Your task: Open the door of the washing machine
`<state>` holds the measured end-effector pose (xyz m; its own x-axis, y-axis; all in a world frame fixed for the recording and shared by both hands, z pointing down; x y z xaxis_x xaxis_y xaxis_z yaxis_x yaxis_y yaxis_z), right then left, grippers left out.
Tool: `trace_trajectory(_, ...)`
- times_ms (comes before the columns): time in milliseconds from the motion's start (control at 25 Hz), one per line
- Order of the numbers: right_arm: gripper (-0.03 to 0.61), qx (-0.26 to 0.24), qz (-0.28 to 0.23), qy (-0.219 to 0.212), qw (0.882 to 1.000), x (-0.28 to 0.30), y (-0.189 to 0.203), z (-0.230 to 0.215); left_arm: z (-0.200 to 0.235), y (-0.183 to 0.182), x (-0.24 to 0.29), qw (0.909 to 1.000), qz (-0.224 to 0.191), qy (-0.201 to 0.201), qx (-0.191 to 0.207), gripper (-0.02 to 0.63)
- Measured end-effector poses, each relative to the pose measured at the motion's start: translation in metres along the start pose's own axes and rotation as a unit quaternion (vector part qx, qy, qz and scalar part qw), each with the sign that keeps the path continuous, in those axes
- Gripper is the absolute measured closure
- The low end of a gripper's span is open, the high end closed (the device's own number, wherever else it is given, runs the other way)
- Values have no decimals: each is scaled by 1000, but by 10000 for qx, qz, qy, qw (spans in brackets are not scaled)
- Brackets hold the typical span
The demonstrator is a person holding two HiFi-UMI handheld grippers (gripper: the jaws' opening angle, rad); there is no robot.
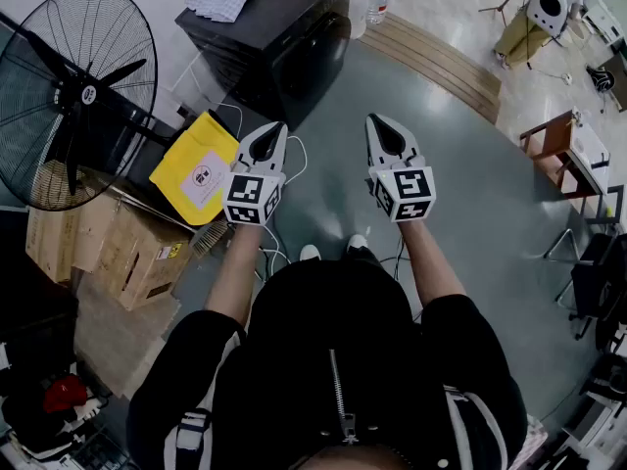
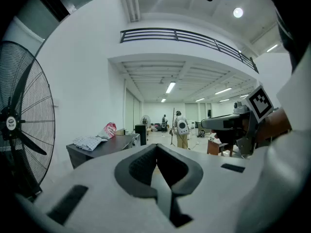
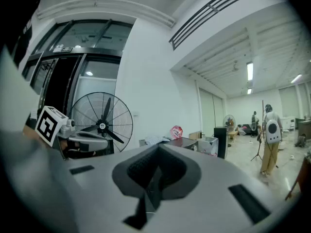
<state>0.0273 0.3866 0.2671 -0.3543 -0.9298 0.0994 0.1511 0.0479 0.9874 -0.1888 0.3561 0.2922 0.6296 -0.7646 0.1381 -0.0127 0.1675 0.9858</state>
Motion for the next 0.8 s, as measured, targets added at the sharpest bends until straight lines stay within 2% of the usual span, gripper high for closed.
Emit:
trace_trajectory(360, 577, -27, 21, 134, 9999, -1, -3, 36, 10, 5, -23, 9997, -43, 251, -24, 607)
trace_trajectory(600, 577, 154, 50, 269, 9995, 0, -2, 58, 22, 11, -35, 9993, 5, 382, -43, 607)
trace_trajectory(800, 577, 196, 179, 284, 9992, 4, 5, 63, 22, 13, -31, 9990, 16, 448, -75, 607)
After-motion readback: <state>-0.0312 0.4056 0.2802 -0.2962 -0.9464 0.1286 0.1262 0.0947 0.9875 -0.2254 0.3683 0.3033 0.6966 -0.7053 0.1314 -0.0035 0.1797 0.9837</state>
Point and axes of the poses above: the fingertips, and each gripper's own axes: x forward along the fingers, z to its left, y out of its underside, the point moved 5 cm from there along -x, backward along the fingers, and after that the axes turned 8 degrees about -x, right-handed, at the moved point
